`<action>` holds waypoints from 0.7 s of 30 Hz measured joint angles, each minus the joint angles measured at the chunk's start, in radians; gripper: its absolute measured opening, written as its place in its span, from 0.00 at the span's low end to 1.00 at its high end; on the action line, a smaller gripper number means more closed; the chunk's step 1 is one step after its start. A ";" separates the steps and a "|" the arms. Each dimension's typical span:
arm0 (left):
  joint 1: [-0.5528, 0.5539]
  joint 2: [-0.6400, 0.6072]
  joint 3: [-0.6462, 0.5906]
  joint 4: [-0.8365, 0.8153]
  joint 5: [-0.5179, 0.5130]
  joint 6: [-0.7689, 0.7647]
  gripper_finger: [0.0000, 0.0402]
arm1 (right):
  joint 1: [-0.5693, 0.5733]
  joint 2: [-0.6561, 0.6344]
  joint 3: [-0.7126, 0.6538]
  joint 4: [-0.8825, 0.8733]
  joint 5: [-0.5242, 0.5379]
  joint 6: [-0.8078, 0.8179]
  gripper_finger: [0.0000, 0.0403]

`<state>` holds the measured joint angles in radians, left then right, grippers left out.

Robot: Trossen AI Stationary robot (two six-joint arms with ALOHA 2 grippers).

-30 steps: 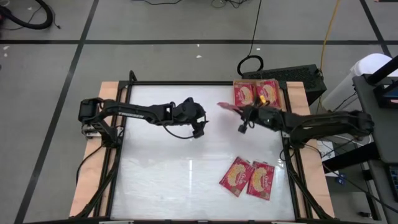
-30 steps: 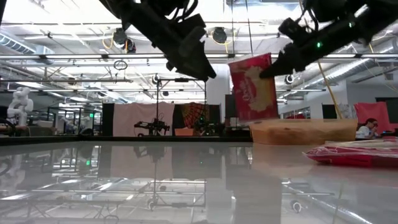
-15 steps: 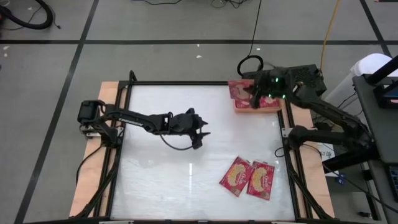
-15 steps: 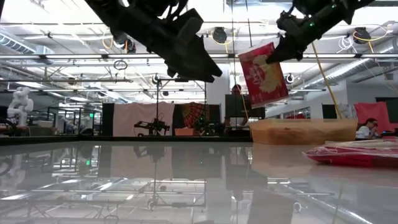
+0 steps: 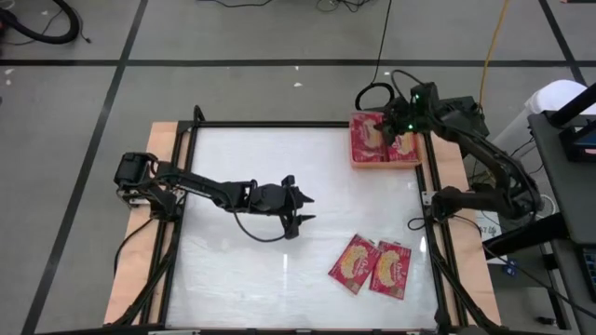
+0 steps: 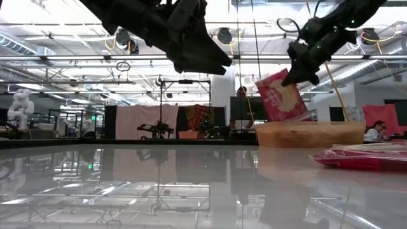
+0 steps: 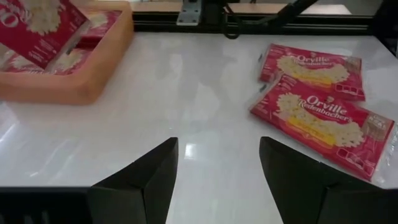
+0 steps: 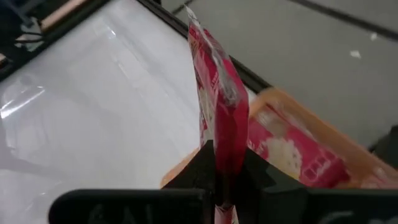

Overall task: Sort popcorn bags into baskets
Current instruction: Put the red popcorn bag into the orange bin

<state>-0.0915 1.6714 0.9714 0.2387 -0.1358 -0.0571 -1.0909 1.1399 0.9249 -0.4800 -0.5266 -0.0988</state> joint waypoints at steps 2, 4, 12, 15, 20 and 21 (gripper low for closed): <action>-0.004 0.000 0.000 0.000 0.000 0.002 0.57 | -0.013 0.021 0.000 -0.011 -0.005 0.005 0.04; -0.006 0.000 0.000 0.000 -0.001 0.002 0.57 | -0.021 0.043 0.000 -0.019 -0.045 0.011 0.04; -0.007 0.000 0.000 -0.001 -0.001 0.002 0.57 | -0.023 0.107 0.001 -0.037 -0.092 0.010 0.04; -0.008 0.000 0.000 -0.001 -0.002 0.003 0.57 | -0.023 0.119 0.002 -0.036 -0.077 0.010 0.05; -0.008 0.000 0.000 -0.001 -0.003 0.007 0.57 | -0.023 0.134 0.002 -0.037 -0.016 0.004 0.08; -0.008 0.000 0.000 -0.001 -0.003 0.007 0.57 | -0.023 0.135 0.002 -0.037 0.005 0.002 0.09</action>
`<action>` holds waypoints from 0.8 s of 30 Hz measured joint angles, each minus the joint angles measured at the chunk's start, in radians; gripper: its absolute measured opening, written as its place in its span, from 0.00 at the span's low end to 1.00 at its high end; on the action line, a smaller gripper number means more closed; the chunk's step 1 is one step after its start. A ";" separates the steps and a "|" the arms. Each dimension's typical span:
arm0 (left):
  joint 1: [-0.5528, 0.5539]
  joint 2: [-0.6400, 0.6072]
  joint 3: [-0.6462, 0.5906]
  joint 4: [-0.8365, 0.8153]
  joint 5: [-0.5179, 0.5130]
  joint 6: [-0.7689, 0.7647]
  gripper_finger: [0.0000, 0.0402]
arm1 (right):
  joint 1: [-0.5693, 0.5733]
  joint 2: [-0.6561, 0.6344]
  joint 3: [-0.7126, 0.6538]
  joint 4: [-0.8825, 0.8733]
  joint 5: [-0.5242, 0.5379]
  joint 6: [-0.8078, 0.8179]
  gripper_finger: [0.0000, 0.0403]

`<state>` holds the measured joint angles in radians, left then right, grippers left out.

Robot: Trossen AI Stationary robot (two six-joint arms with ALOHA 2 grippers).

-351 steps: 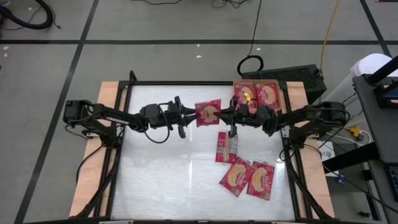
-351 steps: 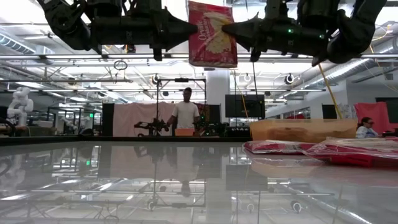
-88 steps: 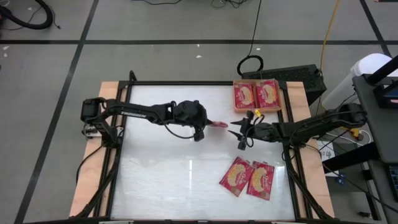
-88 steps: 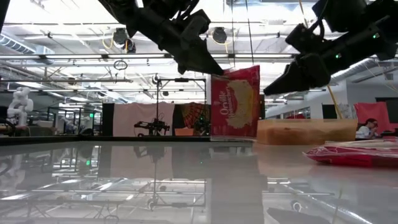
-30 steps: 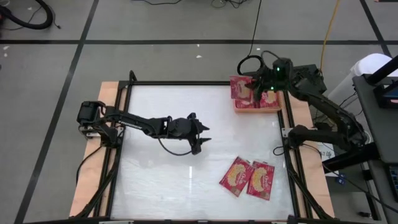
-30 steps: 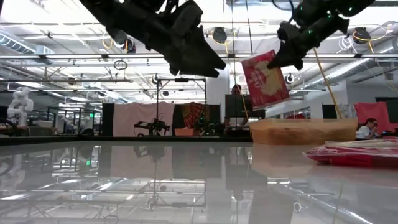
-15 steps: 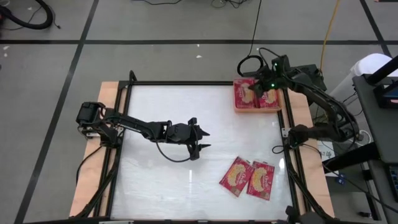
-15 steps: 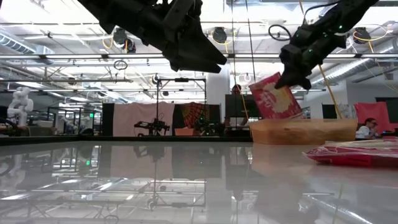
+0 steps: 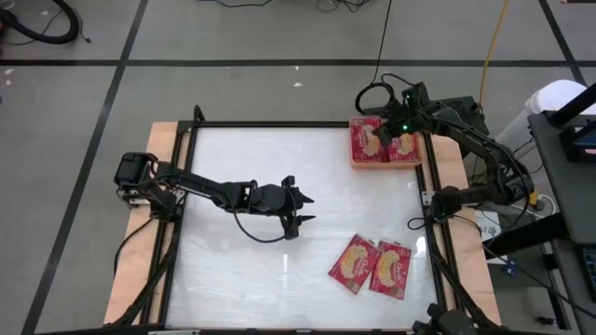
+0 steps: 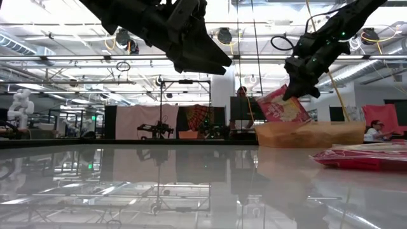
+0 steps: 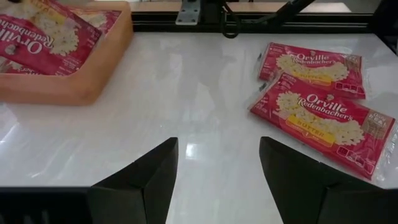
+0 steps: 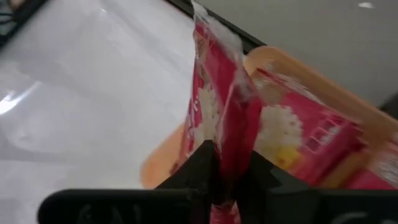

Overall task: Sort popcorn bags into baskets
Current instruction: Put the red popcorn bag into the orange bin

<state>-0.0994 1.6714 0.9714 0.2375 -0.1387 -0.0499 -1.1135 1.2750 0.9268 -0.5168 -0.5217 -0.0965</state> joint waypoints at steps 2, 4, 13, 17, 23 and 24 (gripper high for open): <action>0.000 0.000 0.000 0.000 0.000 0.002 0.57 | 0.002 0.002 0.000 -0.002 0.045 -0.004 0.12; 0.000 0.000 0.000 0.000 0.000 0.002 0.57 | 0.008 0.002 0.000 -0.003 0.088 -0.012 0.16; 0.000 0.000 0.000 0.000 0.000 0.002 0.57 | 0.060 0.003 -0.001 0.052 0.251 -0.031 0.37; 0.001 0.000 0.000 0.000 0.000 0.002 0.57 | 0.089 0.003 -0.002 0.076 0.343 -0.011 0.44; 0.000 0.000 0.000 0.000 0.000 -0.001 0.57 | 0.129 0.003 -0.027 0.116 0.424 0.013 0.47; 0.001 0.000 0.000 0.000 0.000 -0.004 0.57 | 0.138 0.003 -0.038 0.126 0.421 0.026 0.46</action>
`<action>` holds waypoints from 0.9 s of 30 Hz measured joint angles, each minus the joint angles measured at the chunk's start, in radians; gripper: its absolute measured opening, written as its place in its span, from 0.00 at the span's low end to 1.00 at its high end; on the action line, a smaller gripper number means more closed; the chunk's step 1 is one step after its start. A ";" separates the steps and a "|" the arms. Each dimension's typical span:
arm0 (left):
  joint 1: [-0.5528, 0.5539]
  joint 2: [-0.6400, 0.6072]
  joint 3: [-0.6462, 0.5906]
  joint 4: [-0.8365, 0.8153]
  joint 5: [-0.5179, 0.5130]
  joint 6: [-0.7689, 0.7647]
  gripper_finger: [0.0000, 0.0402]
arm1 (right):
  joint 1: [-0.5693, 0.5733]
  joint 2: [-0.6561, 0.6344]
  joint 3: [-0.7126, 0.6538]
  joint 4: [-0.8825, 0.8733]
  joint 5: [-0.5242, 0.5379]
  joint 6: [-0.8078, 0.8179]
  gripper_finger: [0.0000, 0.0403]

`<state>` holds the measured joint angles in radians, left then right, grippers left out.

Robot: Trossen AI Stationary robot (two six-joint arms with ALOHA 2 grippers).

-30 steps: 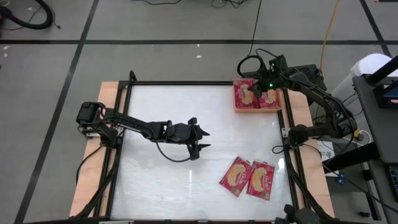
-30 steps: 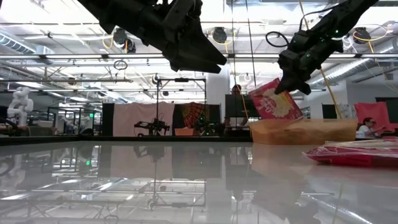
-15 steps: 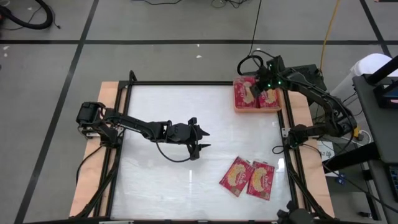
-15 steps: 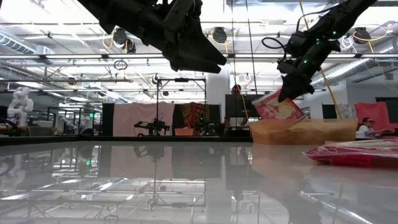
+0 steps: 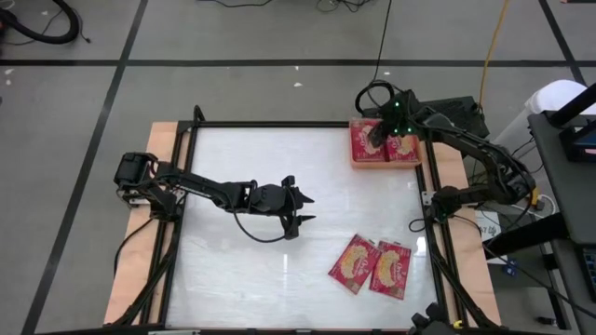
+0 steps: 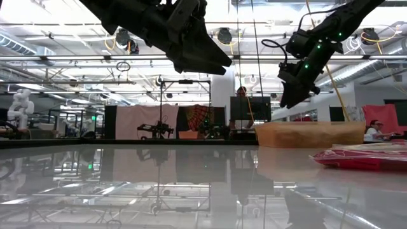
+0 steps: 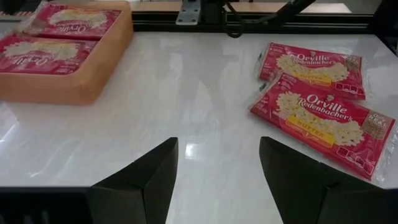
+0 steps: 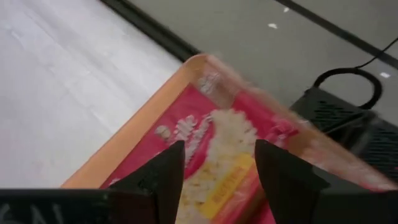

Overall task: Sort popcorn bags into baskets
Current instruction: Put the red popcorn bag into the orange bin

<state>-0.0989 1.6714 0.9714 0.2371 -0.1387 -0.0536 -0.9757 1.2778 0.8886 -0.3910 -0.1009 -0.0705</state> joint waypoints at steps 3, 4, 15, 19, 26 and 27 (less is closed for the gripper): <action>0.000 0.000 0.000 0.000 0.000 -0.001 0.57 | 0.036 0.000 -0.041 0.027 -0.004 0.022 0.45; 0.000 0.000 0.000 0.000 0.000 -0.001 0.57 | 0.050 0.000 -0.056 0.031 -0.005 0.025 0.44; -0.031 0.032 0.000 0.019 0.006 -0.010 0.57 | 0.302 -0.107 -0.233 0.209 -0.007 0.088 0.41; -0.066 0.103 0.000 0.106 0.040 -0.002 0.57 | 0.451 -0.195 -0.312 0.327 -0.008 0.076 0.41; -0.156 0.237 0.000 0.307 0.043 -0.001 0.57 | 0.688 -0.327 -0.423 0.421 0.002 0.161 0.41; -0.168 0.253 0.000 0.330 0.043 -0.005 0.57 | 0.718 -0.340 -0.439 0.433 0.015 0.170 0.41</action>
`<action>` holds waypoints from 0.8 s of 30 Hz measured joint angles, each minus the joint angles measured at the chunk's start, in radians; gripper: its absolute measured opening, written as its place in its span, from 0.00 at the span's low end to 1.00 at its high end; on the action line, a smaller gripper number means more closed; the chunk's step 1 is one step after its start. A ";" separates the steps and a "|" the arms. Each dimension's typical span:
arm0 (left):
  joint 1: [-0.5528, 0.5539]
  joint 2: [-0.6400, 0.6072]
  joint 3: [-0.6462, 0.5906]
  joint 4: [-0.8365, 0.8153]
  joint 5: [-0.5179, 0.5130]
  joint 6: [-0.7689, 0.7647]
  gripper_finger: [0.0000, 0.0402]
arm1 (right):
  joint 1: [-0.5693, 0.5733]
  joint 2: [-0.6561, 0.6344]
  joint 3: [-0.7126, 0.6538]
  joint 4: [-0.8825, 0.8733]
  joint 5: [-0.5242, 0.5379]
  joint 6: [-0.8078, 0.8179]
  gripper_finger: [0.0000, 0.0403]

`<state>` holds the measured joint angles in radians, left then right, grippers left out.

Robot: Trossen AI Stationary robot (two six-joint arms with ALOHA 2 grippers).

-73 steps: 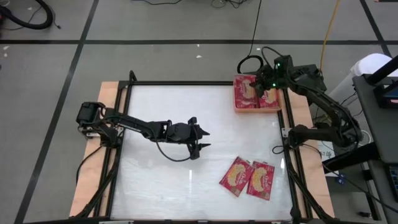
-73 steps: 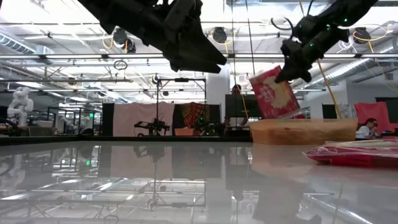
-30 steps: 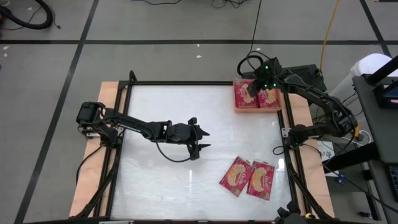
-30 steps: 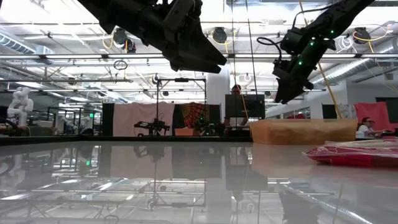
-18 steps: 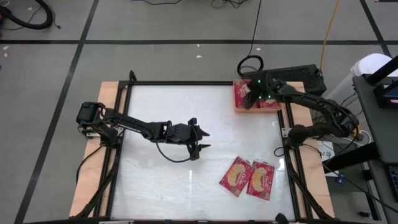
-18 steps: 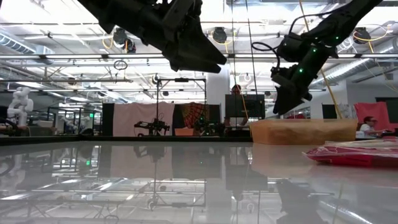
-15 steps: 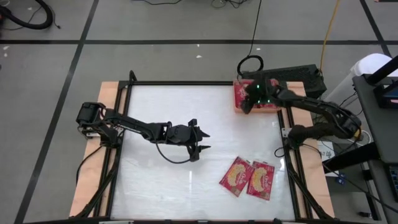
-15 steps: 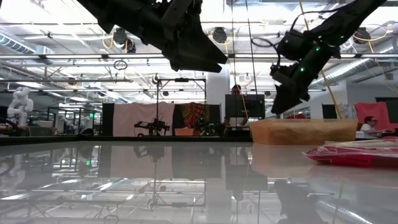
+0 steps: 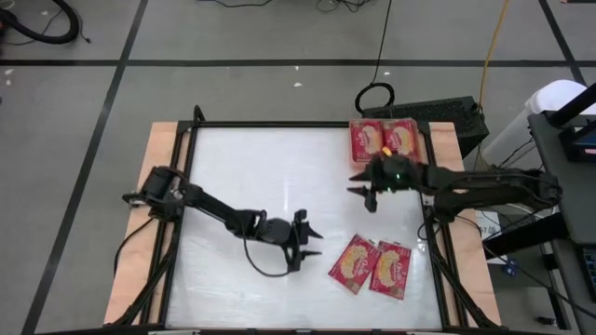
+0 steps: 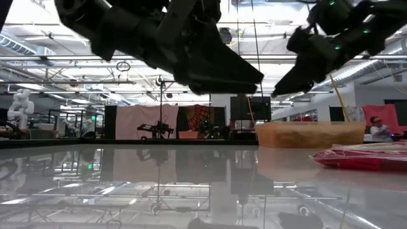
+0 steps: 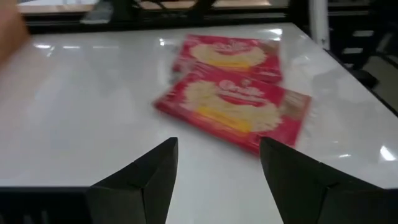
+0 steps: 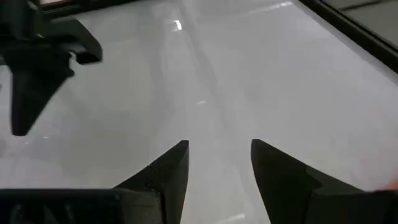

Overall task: Sort popcorn bags into baskets
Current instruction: Put the red popcorn bag into the orange bin

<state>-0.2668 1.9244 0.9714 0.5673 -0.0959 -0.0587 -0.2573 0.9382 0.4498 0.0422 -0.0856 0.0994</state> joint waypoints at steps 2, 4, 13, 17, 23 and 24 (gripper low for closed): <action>-0.023 0.035 0.008 0.026 -0.006 -0.009 0.58 | 0.059 -0.020 -0.028 0.021 0.047 0.014 0.41; -0.042 0.068 0.027 0.029 -0.025 -0.041 0.61 | 0.107 -0.036 -0.053 0.025 0.105 0.020 0.41; -0.083 0.206 0.168 0.016 -0.071 -0.189 0.80 | 0.240 -0.044 -0.129 0.202 0.218 0.024 0.41; -0.085 0.266 0.250 -0.027 -0.071 -0.242 0.87 | 0.260 -0.044 -0.131 0.244 0.225 -0.002 0.41; -0.095 0.359 0.356 -0.041 -0.073 -0.285 0.85 | 0.265 -0.081 -0.130 0.261 0.369 -0.068 0.41; -0.096 0.371 0.367 -0.046 -0.073 -0.287 0.83 | 0.265 -0.087 -0.130 0.277 0.373 -0.079 0.41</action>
<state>-0.3624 2.2954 1.3385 0.5212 -0.1693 -0.3458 0.0078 0.8511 0.3195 0.3190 0.2871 0.0204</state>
